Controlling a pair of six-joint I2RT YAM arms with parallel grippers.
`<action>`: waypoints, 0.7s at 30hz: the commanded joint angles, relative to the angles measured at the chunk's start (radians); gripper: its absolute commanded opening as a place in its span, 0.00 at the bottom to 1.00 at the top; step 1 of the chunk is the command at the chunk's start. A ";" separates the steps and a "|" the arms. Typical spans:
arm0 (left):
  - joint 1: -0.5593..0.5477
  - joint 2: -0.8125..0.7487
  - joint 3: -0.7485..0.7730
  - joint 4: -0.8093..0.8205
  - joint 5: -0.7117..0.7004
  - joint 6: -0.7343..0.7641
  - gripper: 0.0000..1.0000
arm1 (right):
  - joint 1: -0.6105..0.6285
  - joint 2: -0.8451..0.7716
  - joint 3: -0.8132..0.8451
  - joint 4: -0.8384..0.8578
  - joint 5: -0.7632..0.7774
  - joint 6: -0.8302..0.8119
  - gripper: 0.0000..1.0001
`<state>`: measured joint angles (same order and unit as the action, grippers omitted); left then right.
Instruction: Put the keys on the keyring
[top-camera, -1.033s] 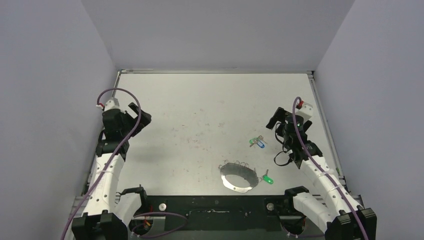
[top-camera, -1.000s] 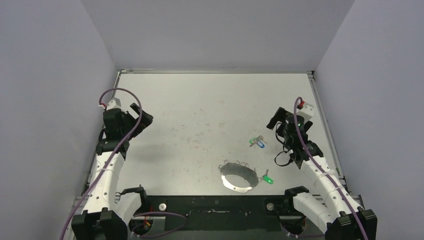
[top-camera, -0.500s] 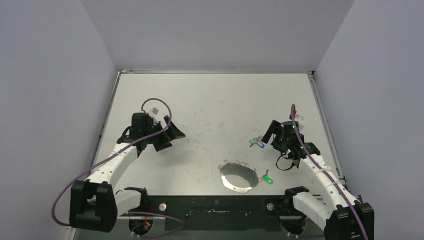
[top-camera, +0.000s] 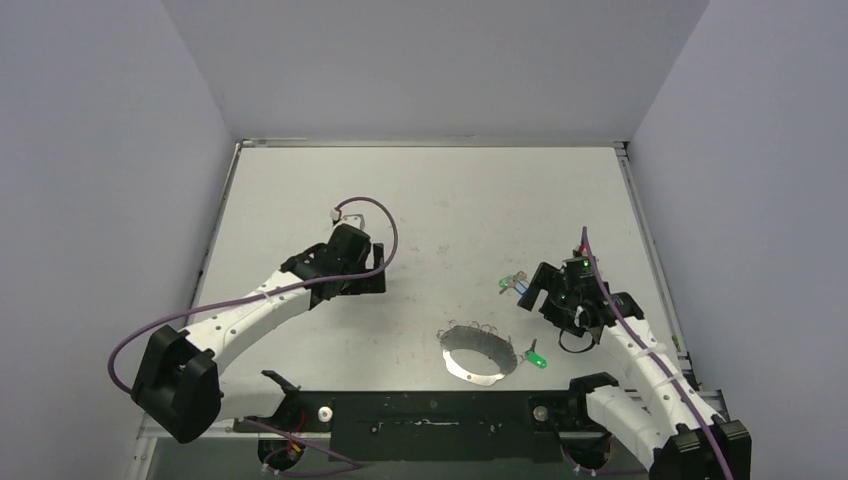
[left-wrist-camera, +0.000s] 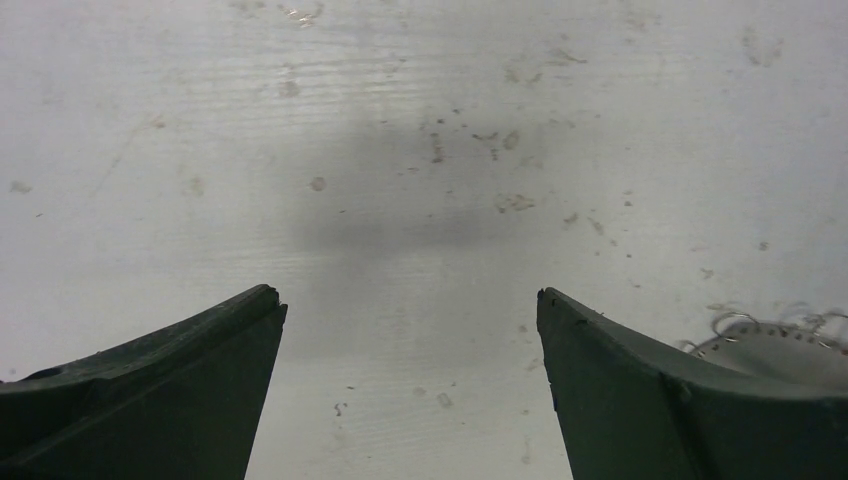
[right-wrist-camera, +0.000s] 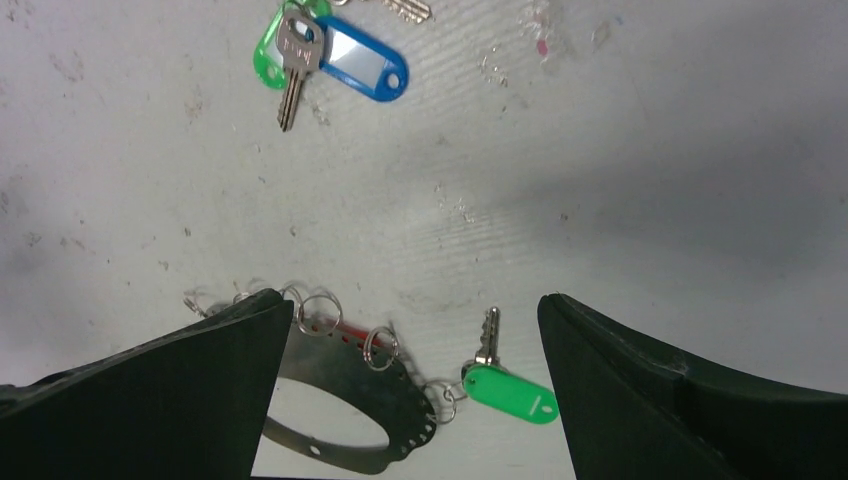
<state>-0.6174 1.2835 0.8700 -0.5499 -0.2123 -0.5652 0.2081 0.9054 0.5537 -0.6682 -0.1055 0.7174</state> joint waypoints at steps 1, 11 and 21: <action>0.011 -0.111 -0.063 -0.017 -0.185 -0.040 0.97 | 0.002 -0.078 -0.021 -0.128 -0.090 0.001 1.00; 0.287 -0.278 -0.204 0.035 0.053 -0.034 0.96 | 0.040 -0.217 -0.101 -0.331 -0.148 -0.038 1.00; 0.292 -0.328 -0.278 0.143 0.188 -0.068 0.97 | 0.059 -0.246 -0.167 -0.259 -0.240 0.007 1.00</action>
<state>-0.3260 0.9348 0.6090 -0.5171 -0.1326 -0.6075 0.2531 0.6498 0.4068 -0.9855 -0.2909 0.6956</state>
